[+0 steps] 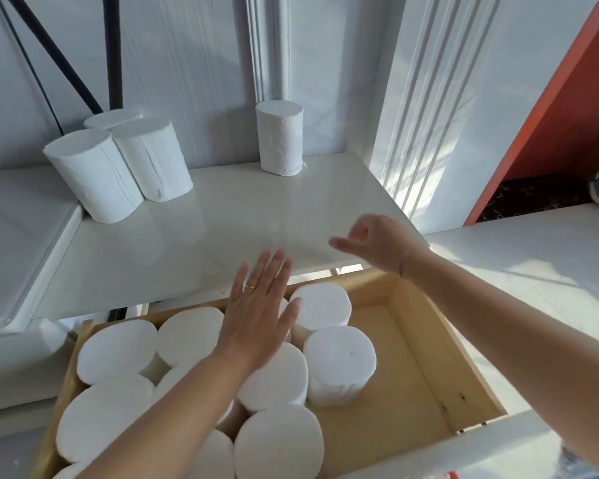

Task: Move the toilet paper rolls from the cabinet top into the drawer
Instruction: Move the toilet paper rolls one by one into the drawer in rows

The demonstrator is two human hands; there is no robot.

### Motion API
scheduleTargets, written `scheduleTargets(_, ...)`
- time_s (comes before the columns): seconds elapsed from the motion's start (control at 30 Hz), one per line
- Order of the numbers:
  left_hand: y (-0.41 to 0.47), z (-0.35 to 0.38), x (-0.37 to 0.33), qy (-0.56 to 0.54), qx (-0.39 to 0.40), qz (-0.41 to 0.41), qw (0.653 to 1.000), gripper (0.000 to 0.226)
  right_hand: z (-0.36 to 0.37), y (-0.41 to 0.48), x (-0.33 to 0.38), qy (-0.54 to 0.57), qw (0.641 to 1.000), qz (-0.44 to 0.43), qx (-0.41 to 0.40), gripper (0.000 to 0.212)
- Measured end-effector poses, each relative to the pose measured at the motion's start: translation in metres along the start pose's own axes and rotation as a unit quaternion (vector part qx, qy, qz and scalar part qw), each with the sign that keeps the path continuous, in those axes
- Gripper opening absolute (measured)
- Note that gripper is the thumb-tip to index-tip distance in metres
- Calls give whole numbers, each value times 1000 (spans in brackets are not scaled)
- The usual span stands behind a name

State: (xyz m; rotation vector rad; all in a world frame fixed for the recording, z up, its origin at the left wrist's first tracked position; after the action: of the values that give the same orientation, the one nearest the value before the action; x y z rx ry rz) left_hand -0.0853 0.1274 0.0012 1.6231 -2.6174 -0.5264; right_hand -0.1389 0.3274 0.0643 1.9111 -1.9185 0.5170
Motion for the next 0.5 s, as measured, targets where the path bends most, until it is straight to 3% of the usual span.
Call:
scheduleTargets(0.03,8,-2,6,0,1,-10,1000,66,-3,16,6,63,997,-11,-36,39)
scheduleTargets(0.17,38,-4,26,-11,16,-31,999,69,10,85,21,213,971,-6,-106,76)
scheduleTargets(0.3,60,4,43,-9,43,-47,998,79,27,152,26,278,948,20,-151,91)
scheduleTargets(0.5,68,16,51,9,58,-48,997,78,51,219,31,317,935,38,-155,102)
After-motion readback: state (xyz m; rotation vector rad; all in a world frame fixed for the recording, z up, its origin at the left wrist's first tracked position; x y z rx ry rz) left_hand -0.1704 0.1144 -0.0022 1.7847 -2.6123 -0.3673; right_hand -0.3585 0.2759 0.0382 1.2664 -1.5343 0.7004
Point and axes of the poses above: each hand's wrist, its own y-axis towards the middle knuckle, its own z-axis out of the palm, x = y × z, the point moved 6 cm from there along y, towards the middle knuckle, and after that the axes turned 1 degree about -x, right-handed, at the moved point
